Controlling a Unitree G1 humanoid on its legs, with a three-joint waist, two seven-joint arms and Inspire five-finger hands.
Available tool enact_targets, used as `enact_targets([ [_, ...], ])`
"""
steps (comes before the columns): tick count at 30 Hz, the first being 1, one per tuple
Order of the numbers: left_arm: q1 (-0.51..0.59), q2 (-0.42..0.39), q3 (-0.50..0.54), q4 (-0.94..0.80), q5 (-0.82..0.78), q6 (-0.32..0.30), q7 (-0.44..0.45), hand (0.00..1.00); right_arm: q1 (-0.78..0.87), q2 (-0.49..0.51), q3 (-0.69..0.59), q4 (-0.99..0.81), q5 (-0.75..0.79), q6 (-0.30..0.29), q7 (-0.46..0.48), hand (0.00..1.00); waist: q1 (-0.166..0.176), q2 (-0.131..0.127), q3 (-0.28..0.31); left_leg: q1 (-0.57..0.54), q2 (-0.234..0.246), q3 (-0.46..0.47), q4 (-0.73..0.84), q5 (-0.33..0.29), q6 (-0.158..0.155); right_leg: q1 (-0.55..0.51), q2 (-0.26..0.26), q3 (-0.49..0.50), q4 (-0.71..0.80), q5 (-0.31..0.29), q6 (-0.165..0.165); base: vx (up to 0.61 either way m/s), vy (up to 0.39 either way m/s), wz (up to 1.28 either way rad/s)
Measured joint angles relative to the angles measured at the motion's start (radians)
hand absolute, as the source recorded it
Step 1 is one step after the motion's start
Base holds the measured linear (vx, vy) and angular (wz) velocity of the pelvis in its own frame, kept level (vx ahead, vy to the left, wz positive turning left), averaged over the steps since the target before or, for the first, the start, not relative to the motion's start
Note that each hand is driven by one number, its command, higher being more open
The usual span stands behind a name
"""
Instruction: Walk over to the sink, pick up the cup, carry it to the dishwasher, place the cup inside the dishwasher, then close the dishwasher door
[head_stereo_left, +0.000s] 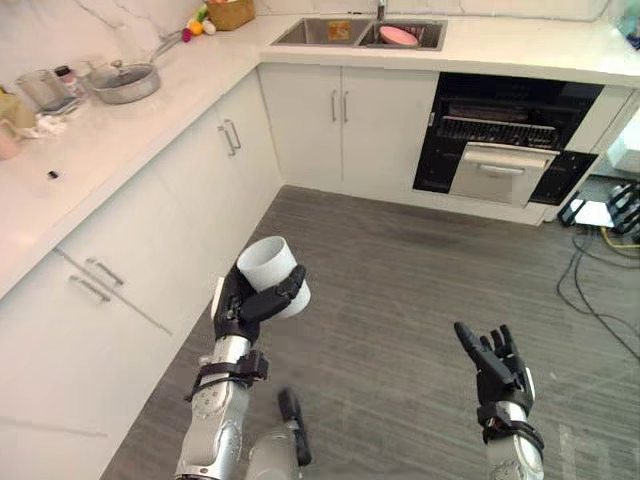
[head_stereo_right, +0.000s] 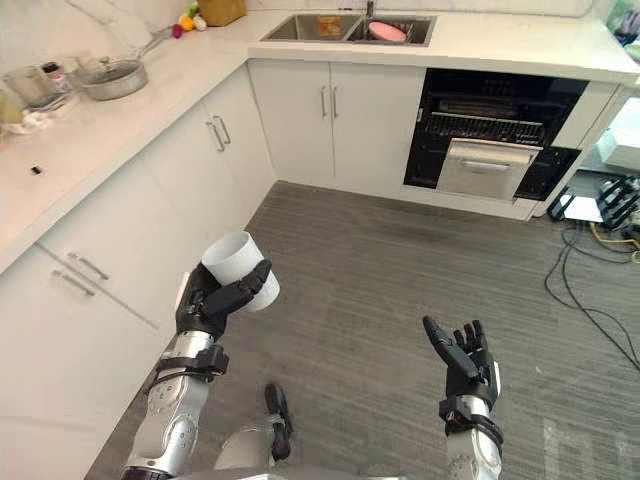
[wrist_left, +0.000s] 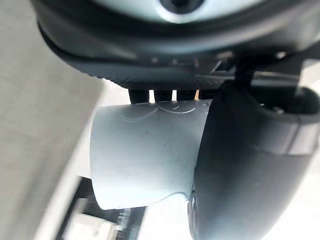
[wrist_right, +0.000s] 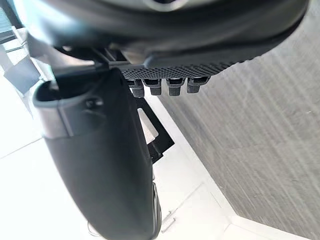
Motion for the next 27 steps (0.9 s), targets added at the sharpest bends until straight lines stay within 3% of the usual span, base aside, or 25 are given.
enact_targets([
  [1, 0.001, -0.007, 0.010, 0.000, 0.001, 0.000, 0.000, 0.00, 0.003, -0.003, -0.001, -0.007, 0.000, 0.001, 0.000, 1.00, 0.000, -0.002, -0.001, -0.003, -0.013, -0.006, 0.030, -0.004, 0.008, -0.001, -0.017, -0.002, 0.018, 0.000, -0.001, 0.46, 0.266, -0.58],
  [2, 0.003, -0.011, 0.026, -0.001, 0.014, 0.000, 0.002, 0.00, 0.005, -0.004, -0.002, -0.013, -0.001, 0.002, 0.000, 1.00, 0.000, -0.002, -0.002, 0.003, -0.038, -0.001, 0.068, -0.021, 0.055, -0.022, -0.052, -0.008, 0.098, 0.001, 0.000, 0.50, 0.263, -0.49],
  [3, 0.002, -0.007, 0.033, -0.004, 0.031, 0.000, 0.002, 0.00, 0.010, -0.001, -0.002, -0.016, -0.003, 0.013, -0.002, 1.00, -0.001, -0.008, -0.004, 0.025, -0.057, 0.028, 0.081, -0.035, 0.124, -0.063, -0.093, -0.036, 0.218, 0.009, 0.014, 0.60, 0.332, -0.43],
  [4, 0.002, -0.004, 0.035, -0.005, 0.037, 0.000, 0.002, 0.00, 0.011, 0.002, -0.002, -0.016, -0.003, 0.021, -0.003, 1.00, -0.001, -0.015, -0.007, 0.039, -0.071, 0.042, 0.083, -0.050, 0.146, -0.091, -0.119, -0.050, 0.287, 0.023, 0.039, 0.58, 0.321, -0.33],
  [5, 0.001, -0.001, 0.042, -0.008, 0.053, 0.000, -0.003, 0.00, 0.012, 0.014, -0.002, -0.019, -0.004, 0.029, -0.004, 1.00, -0.006, -0.030, -0.010, 0.071, -0.102, 0.067, 0.078, -0.087, 0.164, -0.162, -0.180, -0.068, 0.444, 0.086, 0.141, 0.56, 0.299, -0.22],
  [6, 0.001, 0.004, 0.043, -0.012, 0.070, 0.000, -0.003, 0.00, 0.012, 0.030, -0.002, -0.024, -0.013, 0.029, -0.004, 1.00, -0.014, -0.041, -0.014, 0.106, -0.135, 0.075, 0.065, -0.111, 0.182, -0.237, -0.235, -0.076, 0.591, 0.201, 0.200, 0.46, 0.218, -0.12],
  [7, 0.000, 0.006, 0.040, -0.014, 0.077, 0.001, -0.003, 0.00, 0.013, 0.038, -0.001, -0.024, -0.014, 0.029, -0.004, 1.00, -0.021, -0.043, -0.015, 0.130, -0.148, 0.074, 0.054, -0.124, 0.190, -0.268, -0.256, -0.077, 0.655, 0.281, 0.196, 0.44, 0.172, 0.07],
  [8, -0.001, 0.006, 0.027, -0.022, 0.087, 0.001, -0.001, 0.00, 0.014, 0.052, 0.001, -0.023, -0.031, 0.029, -0.003, 1.00, -0.036, -0.042, -0.016, 0.169, -0.158, 0.065, 0.038, -0.148, 0.201, -0.333, -0.275, -0.081, 0.793, 0.286, 0.181, 0.41, 0.113, 0.16],
  [9, -0.006, 0.014, 0.013, -0.027, 0.088, 0.001, 0.011, 0.00, 0.021, 0.063, 0.014, -0.024, -0.043, 0.029, -0.002, 1.00, -0.041, -0.041, -0.016, 0.209, -0.158, 0.053, 0.023, -0.166, 0.199, -0.402, -0.270, -0.098, 0.915, 0.229, 0.140, 0.41, 0.086, 0.18],
  [10, -0.009, 0.017, 0.002, -0.027, 0.088, 0.001, 0.017, 0.00, 0.026, 0.067, 0.022, -0.025, -0.043, 0.029, -0.002, 1.00, -0.042, -0.040, -0.015, 0.231, -0.157, 0.044, 0.012, -0.173, 0.194, -0.433, -0.258, -0.111, 0.946, 0.201, 0.123, 0.39, 0.025, 0.36],
  [12, -0.034, 0.028, -0.042, -0.019, 0.087, 0.001, 0.027, 0.00, 0.059, 0.084, 0.029, -0.053, -0.037, 0.029, 0.000, 1.00, -0.072, -0.039, -0.014, 0.312, -0.155, -0.027, -0.041, -0.193, 0.176, -0.530, -0.201, -0.165, 0.885, 0.109, 0.088, 0.38, -0.056, 0.72],
  [14, -0.056, 0.039, -0.079, 0.005, 0.087, 0.000, 0.025, 0.00, 0.094, 0.083, 0.028, -0.086, -0.038, 0.029, 0.001, 1.00, -0.084, -0.036, -0.012, 0.372, -0.150, -0.063, -0.074, -0.206, 0.158, -0.570, -0.181, -0.201, 0.707, 0.092, 0.086, 0.45, -0.169, 0.72],
  [15, -0.069, 0.046, -0.103, 0.021, 0.088, 0.000, 0.016, 0.00, 0.115, 0.083, 0.025, -0.108, -0.038, 0.025, 0.007, 1.00, -0.091, -0.038, -0.010, 0.428, -0.138, -0.086, -0.086, -0.232, 0.134, -0.593, -0.169, -0.241, 0.491, 0.103, 0.090, 0.43, -0.187, 0.55],
  [16, -0.071, 0.052, -0.109, 0.025, 0.088, 0.000, 0.012, 0.00, 0.120, 0.082, 0.025, -0.115, -0.038, 0.022, 0.009, 1.00, -0.092, -0.038, -0.009, 0.449, -0.134, -0.089, -0.090, -0.245, 0.119, -0.598, -0.169, -0.262, 0.402, 0.125, 0.093, 0.44, -0.213, 0.33],
  [18, -0.075, 0.064, -0.108, 0.045, 0.107, -0.002, -0.003, 0.00, 0.123, 0.078, 0.016, -0.122, -0.037, -0.004, 0.031, 1.00, -0.091, -0.051, -0.018, 0.529, -0.132, -0.084, -0.099, -0.296, 0.069, -0.596, -0.174, -0.374, 0.136, 0.249, 0.097, 0.52, -0.256, 0.03],
  [19, -0.076, 0.068, -0.109, 0.056, 0.108, -0.004, -0.004, 0.00, 0.125, 0.059, 0.013, -0.136, -0.037, -0.020, 0.044, 1.00, -0.092, -0.049, -0.023, 0.571, -0.137, -0.085, -0.102, -0.333, 0.041, -0.592, -0.179, -0.393, 0.100, 0.368, -0.011, 0.60, -0.270, -0.08],
  [20, -0.076, 0.057, -0.111, 0.063, 0.108, -0.004, -0.004, 0.00, 0.120, 0.045, 0.004, -0.136, -0.038, -0.025, 0.051, 1.00, -0.090, -0.038, -0.024, 0.586, -0.125, -0.077, -0.109, -0.344, 0.042, -0.593, -0.172, -0.397, 0.118, 0.405, -0.037, 0.63, -0.258, -0.17],
  [21, -0.077, 0.041, -0.115, 0.065, 0.109, -0.004, -0.005, 0.00, 0.101, 0.033, -0.019, -0.138, -0.037, -0.026, 0.051, 1.00, -0.088, -0.001, -0.036, 0.601, -0.096, -0.052, -0.099, -0.347, 0.044, -0.608, -0.148, -0.378, 0.170, 0.410, -0.047, 0.58, -0.260, -0.18],
  [22, -0.088, 0.032, -0.125, 0.070, 0.108, -0.008, -0.013, 0.00, 0.097, 0.035, -0.039, -0.167, -0.033, -0.027, 0.044, 1.00, -0.087, 0.011, -0.039, 0.607, -0.066, -0.037, -0.061, -0.345, 0.045, -0.610, -0.120, -0.376, 0.224, 0.350, -0.125, 0.55, -0.281, -0.18],
  [23, -0.095, 0.032, -0.132, 0.074, 0.108, -0.013, -0.018, 0.00, 0.098, 0.037, -0.045, -0.190, -0.033, -0.028, 0.040, 1.00, -0.084, 0.016, -0.040, 0.607, -0.049, -0.035, -0.032, -0.341, 0.043, -0.610, -0.108, -0.377, 0.252, 0.315, -0.144, 0.60, -0.349, -0.17],
  [25, -0.116, 0.036, -0.154, 0.091, 0.108, -0.019, -0.040, 0.00, 0.101, 0.043, -0.056, -0.285, -0.033, -0.039, 0.019, 1.00, -0.089, 0.018, -0.040, 0.587, -0.001, -0.044, 0.103, -0.313, 0.000, -0.594, -0.098, -0.383, 0.329, 0.227, -0.152, 0.50, -0.298, -0.13],
  [26, -0.118, 0.031, -0.169, 0.095, 0.107, -0.020, -0.053, 0.00, 0.102, 0.044, -0.068, -0.350, -0.031, -0.051, 0.008, 1.00, -0.096, 0.018, -0.040, 0.551, 0.026, -0.049, 0.239, -0.262, -0.044, -0.576, -0.089, -0.384, 0.367, 0.176, -0.144, 0.39, -0.257, -0.17],
  [27, -0.116, 0.022, -0.189, 0.095, 0.107, -0.028, -0.055, 0.00, 0.103, 0.045, -0.086, -0.394, -0.028, -0.070, 0.007, 1.00, -0.092, 0.023, -0.042, 0.481, 0.060, -0.066, 0.414, -0.155, -0.066, -0.547, -0.070, -0.370, 0.376, 0.133, -0.143, 0.39, -0.245, -0.26],
])
